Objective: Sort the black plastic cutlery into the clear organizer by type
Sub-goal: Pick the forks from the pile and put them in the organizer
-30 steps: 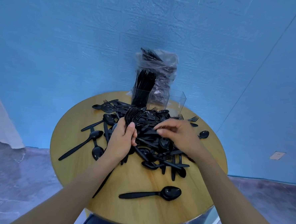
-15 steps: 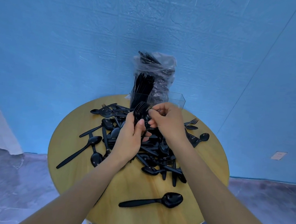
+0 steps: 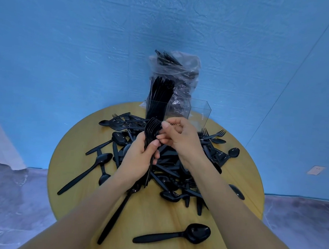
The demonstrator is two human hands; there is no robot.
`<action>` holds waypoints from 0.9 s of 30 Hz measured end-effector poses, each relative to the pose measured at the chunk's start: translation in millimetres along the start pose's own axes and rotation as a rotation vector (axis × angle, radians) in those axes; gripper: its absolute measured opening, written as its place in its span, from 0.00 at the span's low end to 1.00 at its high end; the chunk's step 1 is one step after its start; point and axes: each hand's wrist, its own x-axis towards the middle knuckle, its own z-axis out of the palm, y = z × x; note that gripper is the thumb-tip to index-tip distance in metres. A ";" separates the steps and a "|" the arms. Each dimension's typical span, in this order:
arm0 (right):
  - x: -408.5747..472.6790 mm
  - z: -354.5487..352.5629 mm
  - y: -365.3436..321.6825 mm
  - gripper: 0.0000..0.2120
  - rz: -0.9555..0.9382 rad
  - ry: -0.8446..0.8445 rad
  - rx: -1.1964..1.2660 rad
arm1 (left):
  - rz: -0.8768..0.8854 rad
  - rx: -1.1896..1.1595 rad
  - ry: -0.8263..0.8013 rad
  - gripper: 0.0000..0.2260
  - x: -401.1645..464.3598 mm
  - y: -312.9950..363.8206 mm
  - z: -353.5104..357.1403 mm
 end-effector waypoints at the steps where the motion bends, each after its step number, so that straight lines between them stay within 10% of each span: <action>1: 5.1 -7.1 1.7 0.09 -0.013 0.016 -0.096 | -0.013 0.011 -0.002 0.04 3.3 -1.4 -2.3; 11: 40.4 -60.2 37.2 0.21 -0.007 -0.155 -1.106 | -0.070 0.051 0.050 0.07 32.6 -5.3 -9.8; 27: 37.8 -82.6 1.3 0.13 -0.287 -0.134 -1.011 | -0.040 0.106 0.072 0.06 40.6 -0.2 -7.7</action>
